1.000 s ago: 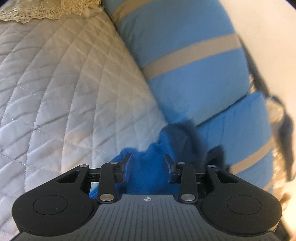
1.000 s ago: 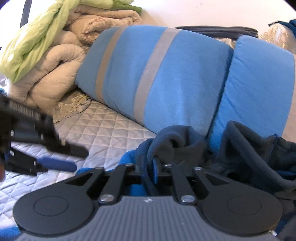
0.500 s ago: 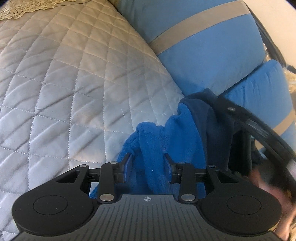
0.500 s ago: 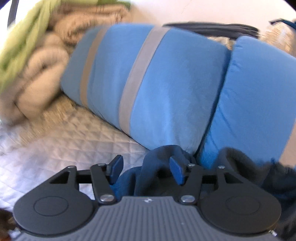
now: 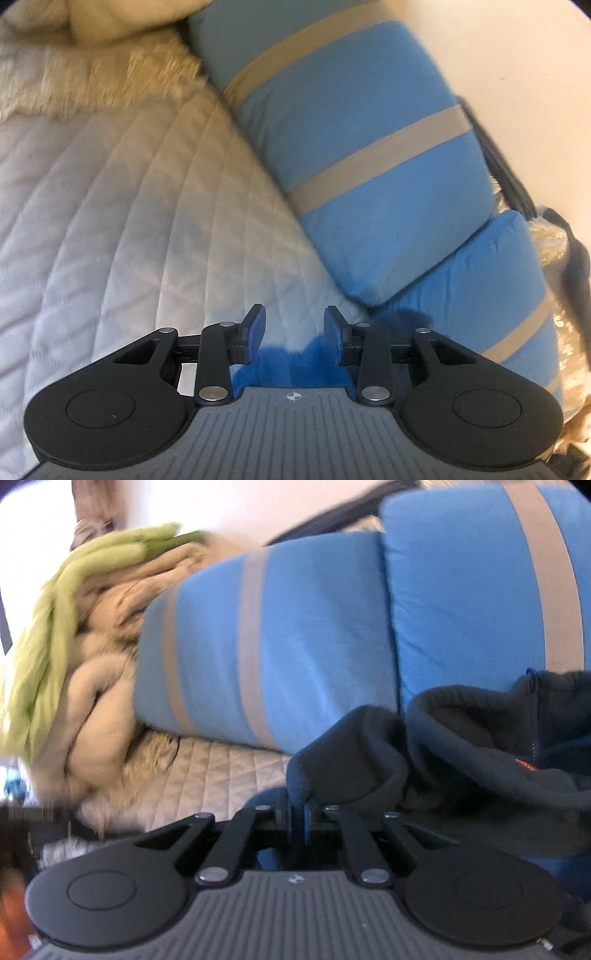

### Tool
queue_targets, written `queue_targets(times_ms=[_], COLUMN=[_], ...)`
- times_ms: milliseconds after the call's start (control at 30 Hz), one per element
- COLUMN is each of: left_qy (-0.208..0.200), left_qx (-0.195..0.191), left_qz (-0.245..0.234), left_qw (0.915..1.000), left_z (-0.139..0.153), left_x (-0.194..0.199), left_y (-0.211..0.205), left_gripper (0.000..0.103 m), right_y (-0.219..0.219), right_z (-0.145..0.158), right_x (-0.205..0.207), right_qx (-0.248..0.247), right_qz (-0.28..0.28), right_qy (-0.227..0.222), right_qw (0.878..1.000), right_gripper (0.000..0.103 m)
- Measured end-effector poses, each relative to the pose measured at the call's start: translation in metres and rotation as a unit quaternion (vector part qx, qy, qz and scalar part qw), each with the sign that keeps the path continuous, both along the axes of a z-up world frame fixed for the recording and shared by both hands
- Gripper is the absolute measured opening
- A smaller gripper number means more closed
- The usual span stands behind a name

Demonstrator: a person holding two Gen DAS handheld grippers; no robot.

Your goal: Fold clothes

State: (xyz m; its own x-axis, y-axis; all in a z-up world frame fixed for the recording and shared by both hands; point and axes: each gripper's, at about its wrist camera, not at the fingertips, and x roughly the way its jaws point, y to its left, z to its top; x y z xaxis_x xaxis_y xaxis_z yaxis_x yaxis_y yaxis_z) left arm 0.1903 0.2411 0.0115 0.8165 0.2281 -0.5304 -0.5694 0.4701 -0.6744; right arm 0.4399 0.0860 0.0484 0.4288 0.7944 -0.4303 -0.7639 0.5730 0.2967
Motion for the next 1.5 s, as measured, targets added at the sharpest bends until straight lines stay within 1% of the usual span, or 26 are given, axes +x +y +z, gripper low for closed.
queue_targets(times_ms=[67, 133, 200, 300, 400, 467, 533, 567, 600, 633, 667, 700, 733, 767, 800, 900, 967, 1067, 1167, 1200, 1233, 1267, 1367, 1400, 1433, 1500], left_qy=[0.001, 0.004, 0.010, 0.029, 0.063, 0.095, 0.127, 0.141, 0.151, 0.158, 0.163, 0.167, 0.171, 0.173, 0.174, 0.175, 0.174, 0.171, 0.169, 0.168, 0.166, 0.165, 0.159, 0.158, 0.157, 0.156], left_qx=[0.017, 0.026, 0.035, 0.050, 0.059, 0.059, 0.062, 0.071, 0.083, 0.095, 0.105, 0.112, 0.117, 0.119, 0.120, 0.122, 0.122, 0.120, 0.117, 0.115, 0.113, 0.111, 0.101, 0.098, 0.096, 0.095], left_qz=[-0.007, -0.020, -0.037, -0.061, -0.086, -0.101, -0.114, -0.117, -0.121, -0.125, -0.128, -0.130, -0.132, -0.133, -0.133, -0.137, -0.140, -0.144, -0.146, -0.146, -0.146, -0.147, -0.146, -0.147, -0.147, -0.147], left_qw=[0.9998, 0.9994, 0.9986, 0.9964, 0.9926, 0.9885, 0.9834, 0.9805, 0.9776, 0.9748, 0.9727, 0.9709, 0.9694, 0.9685, 0.9681, 0.9672, 0.9670, 0.9672, 0.9678, 0.9681, 0.9686, 0.9689, 0.9711, 0.9716, 0.9720, 0.9720], left_z=[0.003, 0.004, 0.005, 0.004, -0.004, -0.014, -0.025, -0.030, -0.033, -0.036, -0.037, -0.037, -0.038, -0.038, -0.038, -0.040, -0.040, -0.041, -0.042, -0.041, -0.041, -0.041, -0.040, -0.040, -0.039, -0.039], left_x=[0.006, 0.014, 0.022, 0.036, 0.050, 0.060, 0.070, 0.073, 0.075, 0.077, 0.077, 0.078, 0.078, 0.078, 0.078, 0.077, 0.076, 0.075, 0.073, 0.073, 0.072, 0.071, 0.069, 0.069, 0.068, 0.068], left_y=[-0.005, -0.012, -0.020, -0.033, -0.044, -0.048, -0.052, -0.054, -0.057, -0.060, -0.063, -0.066, -0.067, -0.068, -0.069, -0.069, -0.068, -0.067, -0.065, -0.065, -0.065, -0.064, -0.062, -0.061, -0.060, -0.060], left_gripper=[0.034, 0.034, 0.034, 0.034, 0.034, 0.034, 0.034, 0.034, 0.034, 0.034, 0.034, 0.034, 0.034, 0.034, 0.034, 0.034, 0.034, 0.034, 0.034, 0.034, 0.034, 0.034, 0.034, 0.034, 0.034, 0.034], right_y=[-0.004, -0.004, -0.004, -0.012, -0.023, -0.029, -0.032, -0.033, -0.034, -0.032, -0.029, -0.027, -0.026, -0.026, -0.028, -0.020, -0.006, 0.018, 0.040, 0.046, 0.050, 0.054, 0.050, 0.046, 0.043, 0.040], right_z=[-0.006, -0.012, -0.019, -0.027, -0.028, -0.027, -0.027, -0.027, -0.027, -0.026, -0.024, -0.021, -0.015, -0.008, -0.002, 0.016, 0.021, 0.022, 0.014, 0.011, 0.008, 0.006, 0.009, 0.011, 0.013, 0.011], right_x=[-0.014, -0.019, -0.019, -0.012, -0.003, 0.003, 0.005, 0.005, 0.006, 0.006, 0.005, 0.005, 0.003, 0.001, 0.001, 0.005, 0.020, 0.051, 0.082, 0.091, 0.098, 0.104, 0.120, 0.126, 0.132, 0.142], right_qx=[-0.004, -0.001, 0.002, 0.013, 0.021, 0.019, 0.005, -0.005, -0.014, -0.024, -0.033, -0.041, -0.040, -0.038, -0.037, -0.031, -0.045, -0.074, -0.100, -0.107, -0.112, -0.115, -0.064, -0.026, 0.010, 0.058], right_qz=[0.008, 0.014, 0.018, 0.000, -0.027, -0.045, -0.054, -0.055, -0.056, -0.053, -0.050, -0.047, -0.043, -0.039, -0.039, -0.041, -0.049, -0.054, -0.053, -0.049, -0.048, -0.045, -0.020, -0.008, 0.003, 0.009], right_qy=[-0.010, 0.003, 0.030, 0.072, 0.095, 0.105, 0.097, 0.092, 0.087, 0.080, 0.072, 0.063, 0.045, 0.029, 0.017, -0.007, 0.005, 0.039, 0.097, 0.111, 0.122, 0.131, 0.147, 0.160, 0.174, 0.201], right_qw=[1.000, 1.000, 0.999, 0.997, 0.995, 0.993, 0.994, 0.994, 0.995, 0.995, 0.996, 0.996, 0.997, 0.998, 0.998, 0.999, 0.998, 0.995, 0.989, 0.987, 0.985, 0.984, 0.987, 0.987, 0.985, 0.978], right_gripper=[0.006, 0.006, 0.006, 0.006, 0.007, 0.007, 0.007, 0.008, 0.012, 0.018, 0.030, 0.039, 0.042, 0.050, 0.056, 0.059, 0.059, 0.059, 0.056, 0.037, 0.027, 0.006, 0.006, 0.005, 0.005, 0.005])
